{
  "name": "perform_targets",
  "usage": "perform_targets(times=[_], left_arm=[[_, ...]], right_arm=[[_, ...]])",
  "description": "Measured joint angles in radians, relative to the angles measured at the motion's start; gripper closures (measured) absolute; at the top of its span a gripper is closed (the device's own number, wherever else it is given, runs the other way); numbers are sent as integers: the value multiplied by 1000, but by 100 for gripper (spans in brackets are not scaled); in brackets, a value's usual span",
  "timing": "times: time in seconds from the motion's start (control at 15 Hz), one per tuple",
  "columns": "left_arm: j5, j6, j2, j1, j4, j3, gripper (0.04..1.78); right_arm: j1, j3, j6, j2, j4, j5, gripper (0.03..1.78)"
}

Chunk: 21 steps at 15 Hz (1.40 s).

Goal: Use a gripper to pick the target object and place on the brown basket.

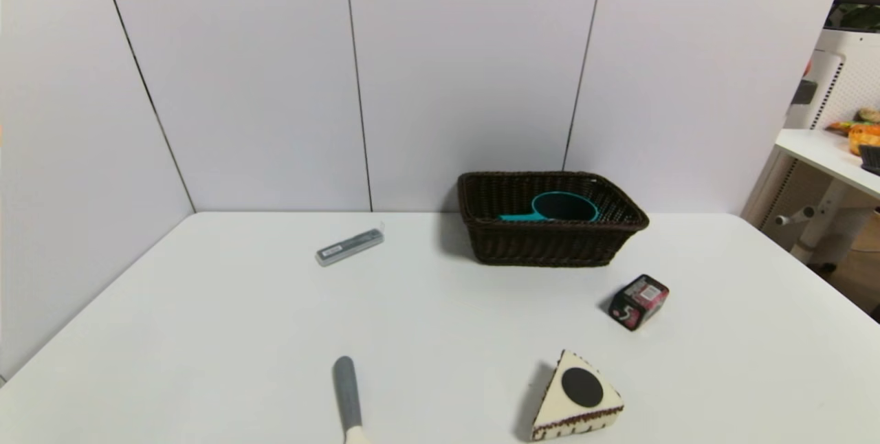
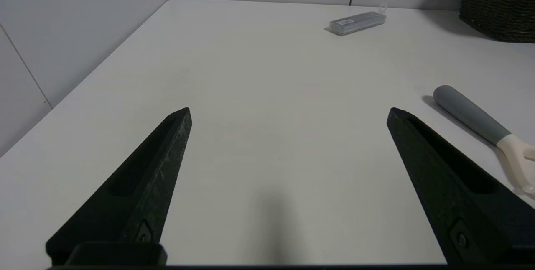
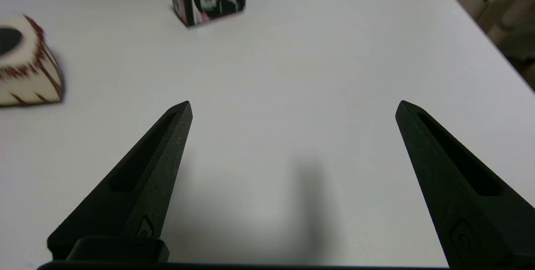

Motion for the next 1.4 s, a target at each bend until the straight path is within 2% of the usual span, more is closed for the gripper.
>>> perform_targets(times=[0.27,0.47,0.8,1.07,1.4], left_arm=[[0,0,0,0,0,0,13],[0,0,0,0,0,0,13],[0,0,0,0,0,0,13],[0,0,0,0,0,0,13],[0,0,0,0,0,0,13]], right_arm=[[31,11,13,-192,37,2,12],[45,11,74,-281,43,9,12],[47,12,126,-315,43,-4,12],[47,12,115,-316,44,-3,12],[47,12,138,-316,43,-17,12]])
